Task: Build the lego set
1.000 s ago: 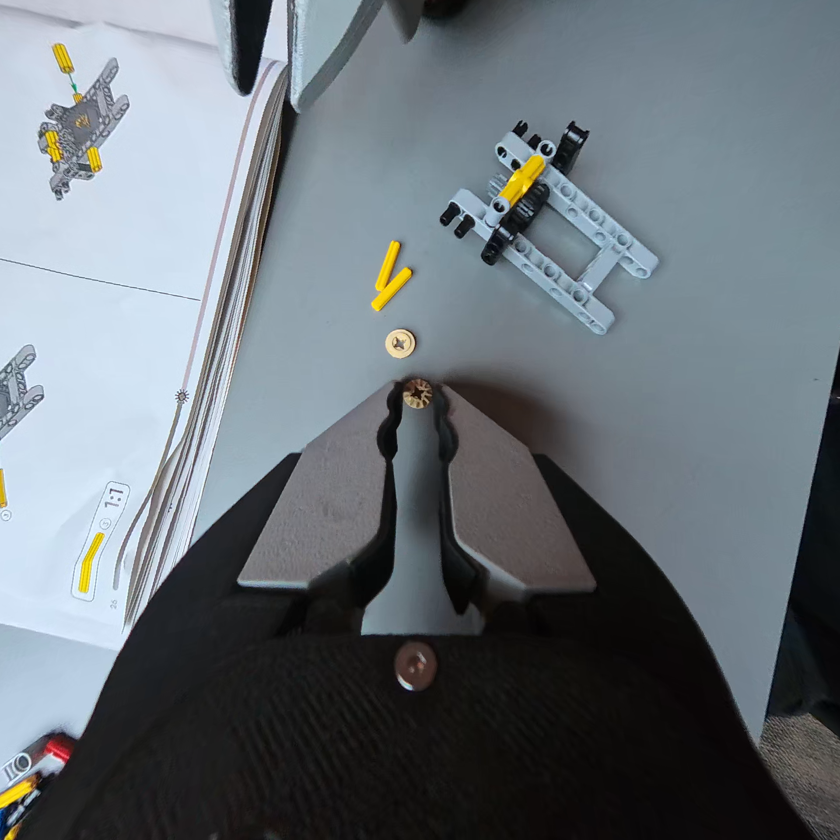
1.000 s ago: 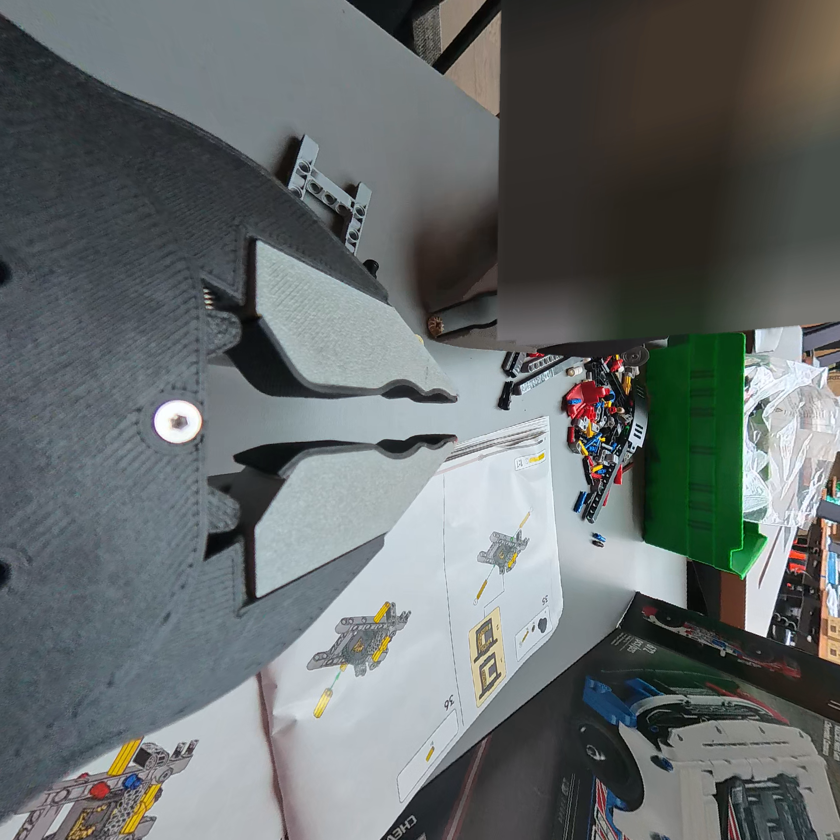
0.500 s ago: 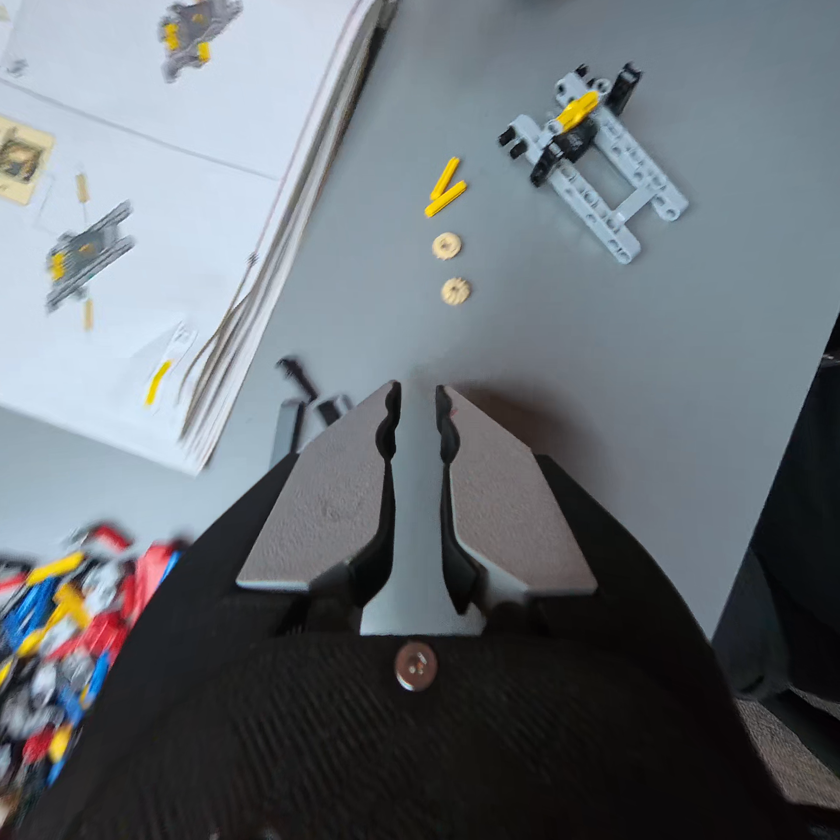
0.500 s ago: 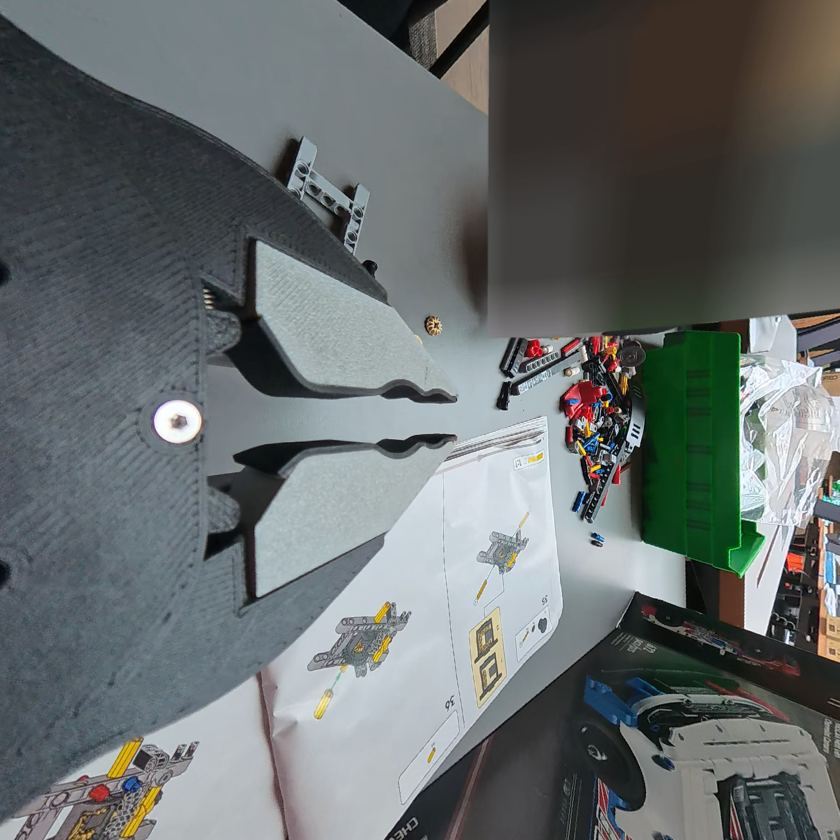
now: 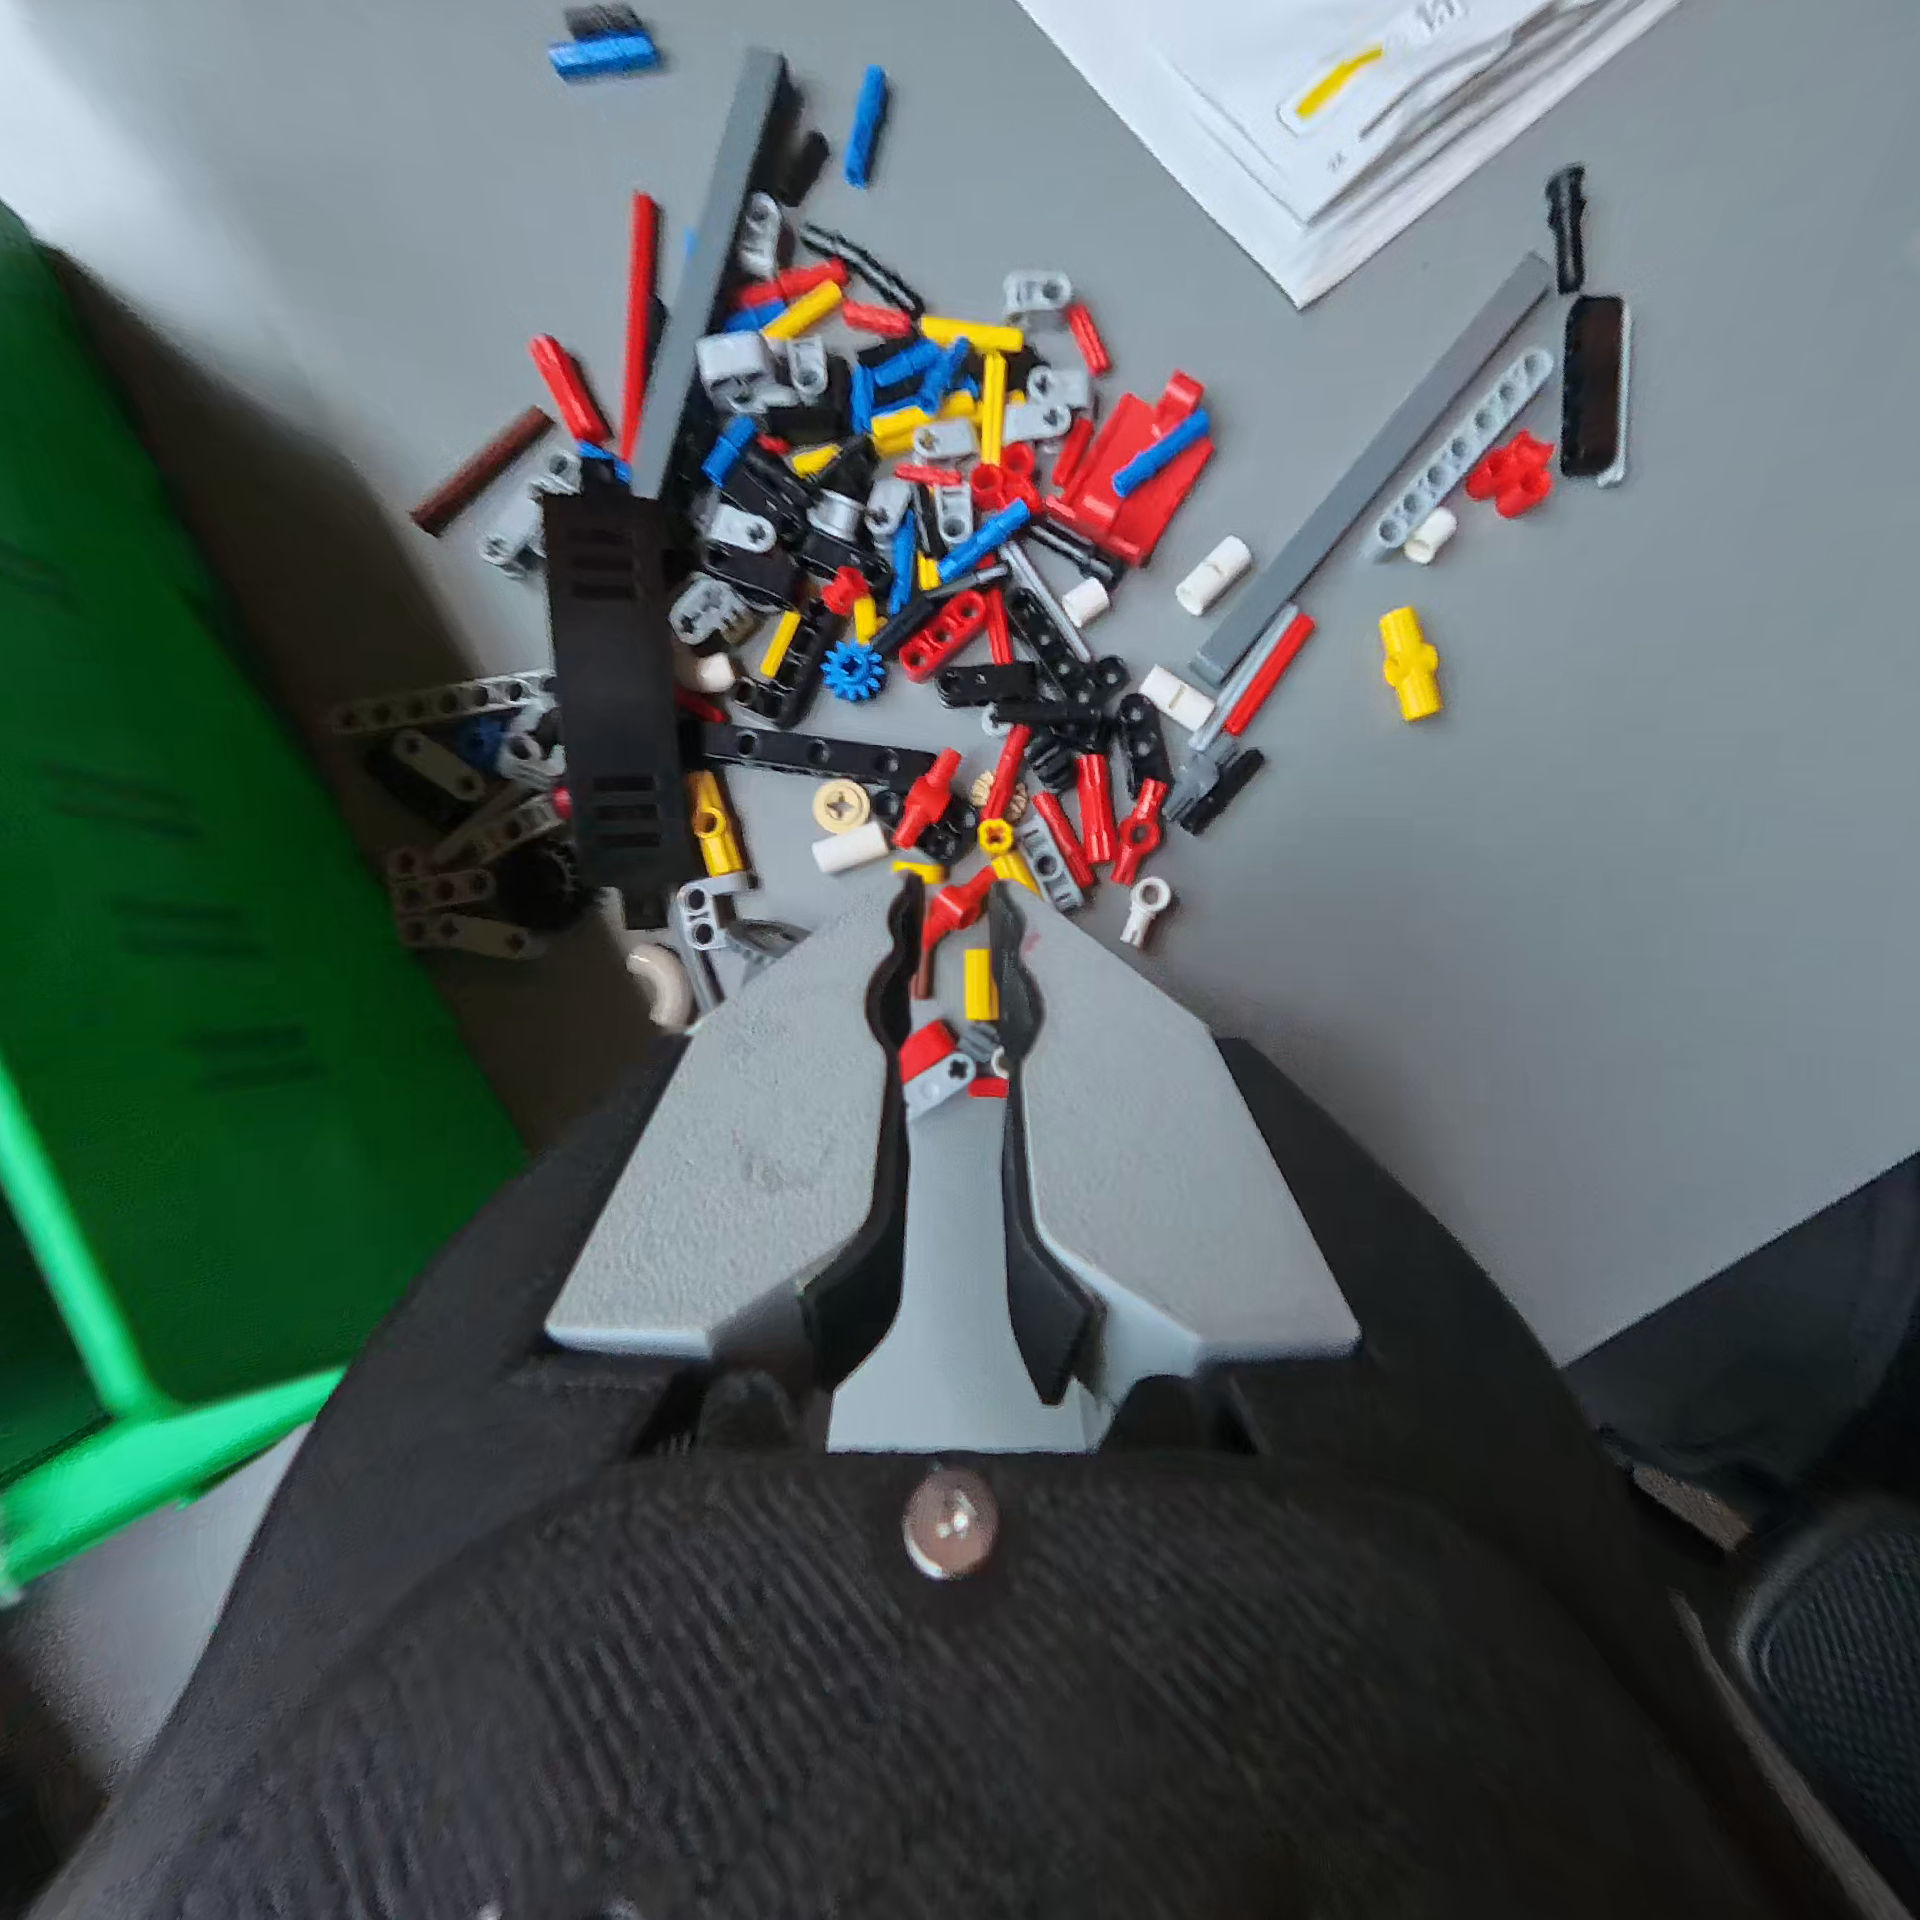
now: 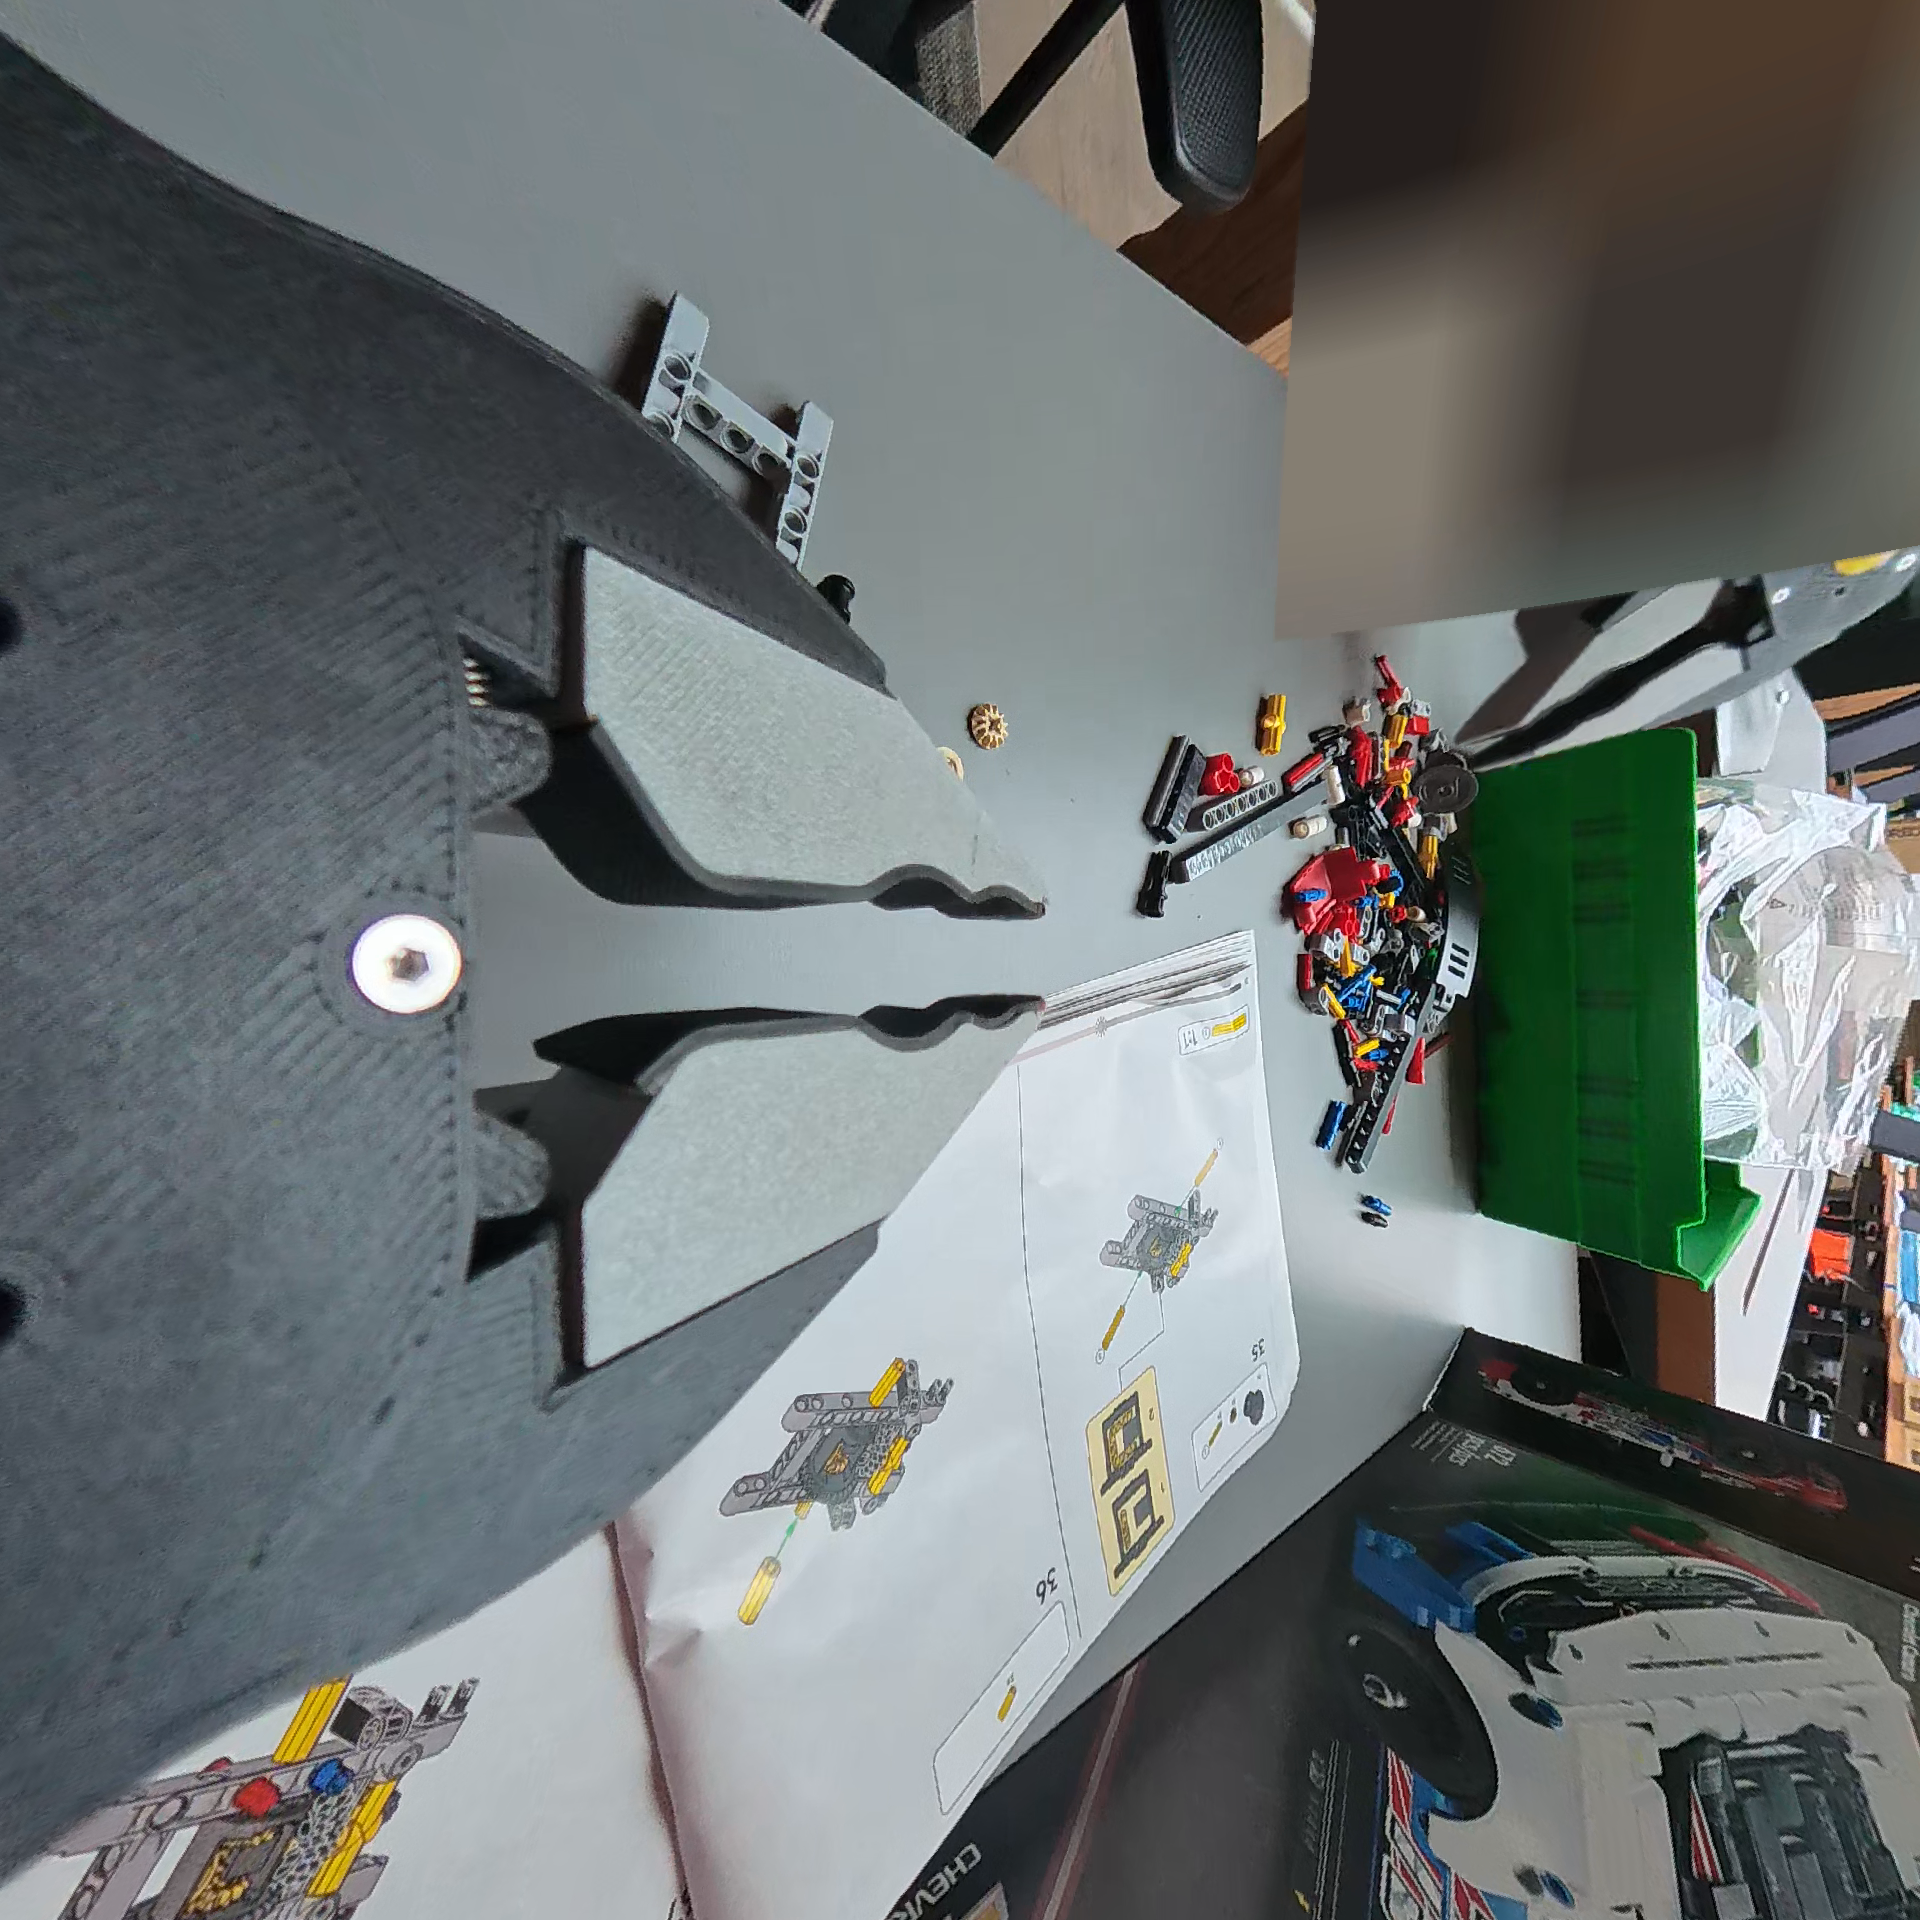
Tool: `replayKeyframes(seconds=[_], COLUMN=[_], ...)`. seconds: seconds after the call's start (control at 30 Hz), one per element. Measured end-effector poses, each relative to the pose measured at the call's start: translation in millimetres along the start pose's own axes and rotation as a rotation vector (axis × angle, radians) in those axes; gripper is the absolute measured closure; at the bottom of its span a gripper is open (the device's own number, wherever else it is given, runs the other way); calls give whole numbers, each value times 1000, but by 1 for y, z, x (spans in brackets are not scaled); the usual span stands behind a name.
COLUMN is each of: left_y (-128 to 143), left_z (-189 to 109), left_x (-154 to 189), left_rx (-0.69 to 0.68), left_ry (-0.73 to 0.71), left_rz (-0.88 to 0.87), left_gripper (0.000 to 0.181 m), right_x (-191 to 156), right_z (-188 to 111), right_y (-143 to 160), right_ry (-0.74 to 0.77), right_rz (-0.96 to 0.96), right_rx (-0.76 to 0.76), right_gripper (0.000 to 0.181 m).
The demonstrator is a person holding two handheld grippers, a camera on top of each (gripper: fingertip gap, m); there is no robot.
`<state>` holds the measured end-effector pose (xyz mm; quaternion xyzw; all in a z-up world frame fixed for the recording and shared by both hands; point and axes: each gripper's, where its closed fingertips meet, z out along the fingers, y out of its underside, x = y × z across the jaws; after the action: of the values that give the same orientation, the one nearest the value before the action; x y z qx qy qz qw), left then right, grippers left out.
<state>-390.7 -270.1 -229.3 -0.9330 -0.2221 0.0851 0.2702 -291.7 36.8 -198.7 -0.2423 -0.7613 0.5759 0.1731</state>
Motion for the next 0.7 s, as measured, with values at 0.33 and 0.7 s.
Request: replayKeyframes(seconds=[0.33,0.7], left_y=[1,-6], left_z=[39,41], left_x=[11,8], left_rx=[-90,-98], left_ry=[57,42], left_rz=[67,98], left_gripper=[178,173], right_x=[0,-2], right_z=[0,0], right_y=[0,0], right_ry=[-2,-12], right_rz=[-3,-7], right_rx=[2,1], right_gripper=[171,171])
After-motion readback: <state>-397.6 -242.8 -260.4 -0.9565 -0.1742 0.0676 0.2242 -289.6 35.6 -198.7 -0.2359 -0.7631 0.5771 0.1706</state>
